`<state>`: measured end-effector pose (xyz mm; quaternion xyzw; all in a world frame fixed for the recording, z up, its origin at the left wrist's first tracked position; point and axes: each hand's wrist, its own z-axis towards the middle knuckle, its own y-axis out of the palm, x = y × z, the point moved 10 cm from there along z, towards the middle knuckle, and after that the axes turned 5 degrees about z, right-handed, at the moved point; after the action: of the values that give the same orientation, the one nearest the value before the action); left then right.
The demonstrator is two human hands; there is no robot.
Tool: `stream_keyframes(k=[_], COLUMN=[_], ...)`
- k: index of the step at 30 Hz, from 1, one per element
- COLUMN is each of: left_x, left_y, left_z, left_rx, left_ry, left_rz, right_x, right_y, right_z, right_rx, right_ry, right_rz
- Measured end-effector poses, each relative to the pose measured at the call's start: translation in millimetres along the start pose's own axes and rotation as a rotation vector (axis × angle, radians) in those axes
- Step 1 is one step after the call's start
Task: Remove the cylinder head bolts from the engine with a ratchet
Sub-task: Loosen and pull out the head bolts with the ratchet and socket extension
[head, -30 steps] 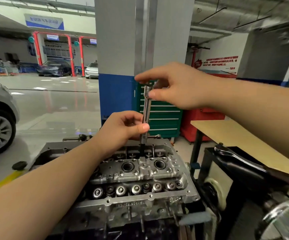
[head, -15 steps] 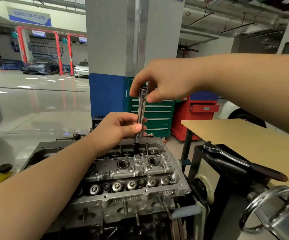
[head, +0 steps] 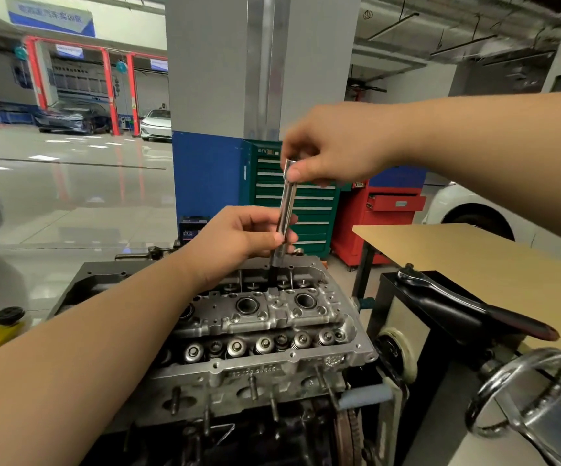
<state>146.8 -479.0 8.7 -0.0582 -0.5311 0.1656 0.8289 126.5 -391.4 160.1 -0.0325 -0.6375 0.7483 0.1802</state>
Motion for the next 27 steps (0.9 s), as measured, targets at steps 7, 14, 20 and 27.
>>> stream_keyframes(k=[7, 14, 20, 27], left_x=[3.8, 7.6, 5.8, 9.8], left_y=[-9.5, -2.9, -15.1, -10.3], left_z=[3.7, 2.3, 2.1, -0.1], left_rx=[0.152, 0.1, 0.204, 0.169], left_ry=[0.021, 0.042, 0.015, 0.034], left_rz=[0.142, 0.058, 0.113, 0.136], right_x=[-13.3, 2.1, -13.7, -11.5], right_y=[-1.2, -12.4, -2.4, -3.9], right_z=[-2.1, 4.0, -8.6, 0.3], right_rx=[-0.012, 0.121, -0.038, 0.08], right_ry=[-0.07, 0.067, -0.064, 0.04], right_rz=[0.016, -0.117, 0.231, 0.051])
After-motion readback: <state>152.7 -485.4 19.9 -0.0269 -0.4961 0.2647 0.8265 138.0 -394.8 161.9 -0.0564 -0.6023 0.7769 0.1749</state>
